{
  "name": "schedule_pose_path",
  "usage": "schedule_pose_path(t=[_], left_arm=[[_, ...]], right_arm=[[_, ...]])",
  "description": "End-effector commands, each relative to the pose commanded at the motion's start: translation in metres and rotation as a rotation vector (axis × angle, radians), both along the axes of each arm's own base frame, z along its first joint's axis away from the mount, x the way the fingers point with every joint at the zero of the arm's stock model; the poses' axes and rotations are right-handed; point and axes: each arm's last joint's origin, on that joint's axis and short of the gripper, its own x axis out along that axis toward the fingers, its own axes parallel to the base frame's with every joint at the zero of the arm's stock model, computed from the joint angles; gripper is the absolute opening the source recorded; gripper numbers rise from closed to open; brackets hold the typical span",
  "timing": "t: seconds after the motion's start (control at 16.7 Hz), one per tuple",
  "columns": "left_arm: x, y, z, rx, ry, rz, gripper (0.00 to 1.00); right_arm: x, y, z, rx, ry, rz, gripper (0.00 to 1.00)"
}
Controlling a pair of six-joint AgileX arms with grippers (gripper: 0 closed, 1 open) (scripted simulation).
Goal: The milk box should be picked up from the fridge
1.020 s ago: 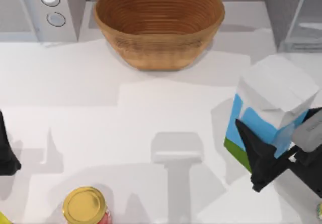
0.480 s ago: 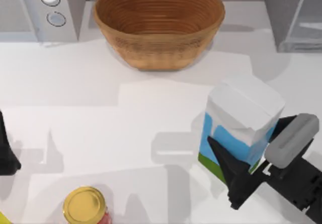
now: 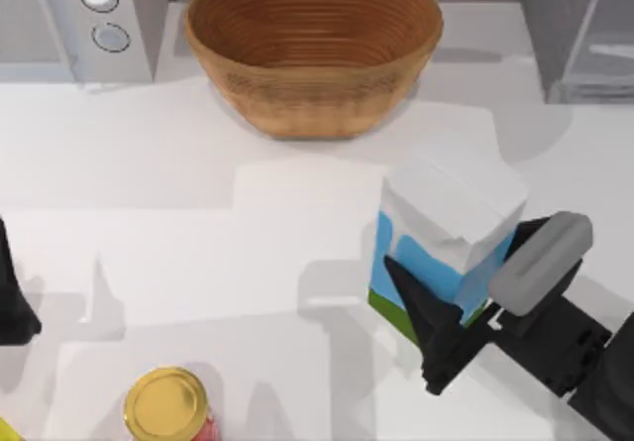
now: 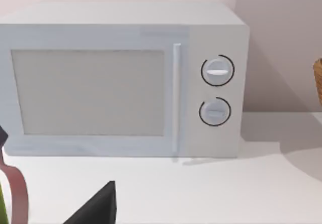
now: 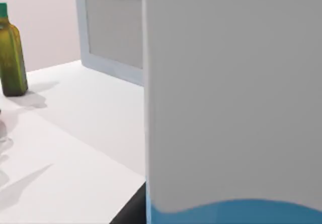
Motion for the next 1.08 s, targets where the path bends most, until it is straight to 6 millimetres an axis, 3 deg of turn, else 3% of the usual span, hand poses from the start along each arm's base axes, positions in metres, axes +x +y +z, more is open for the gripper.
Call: schedule_pose_path(t=[0.3, 0.66, 1.08], left_arm=[[0.000, 0.000, 0.000, 0.000, 0.000, 0.000, 1.00], [0.000, 0.000, 0.000, 0.000, 0.000, 0.000, 1.00], [0.000, 0.000, 0.000, 0.000, 0.000, 0.000, 1.00]], right_arm=[[0.020, 0.019, -0.024, -0.009, 0.009, -0.003, 0.00], [0.023, 0.022, -0.027, -0.005, 0.004, -0.003, 0.00], [0.023, 0.022, -0.027, -0.005, 0.004, -0.003, 0.53]])
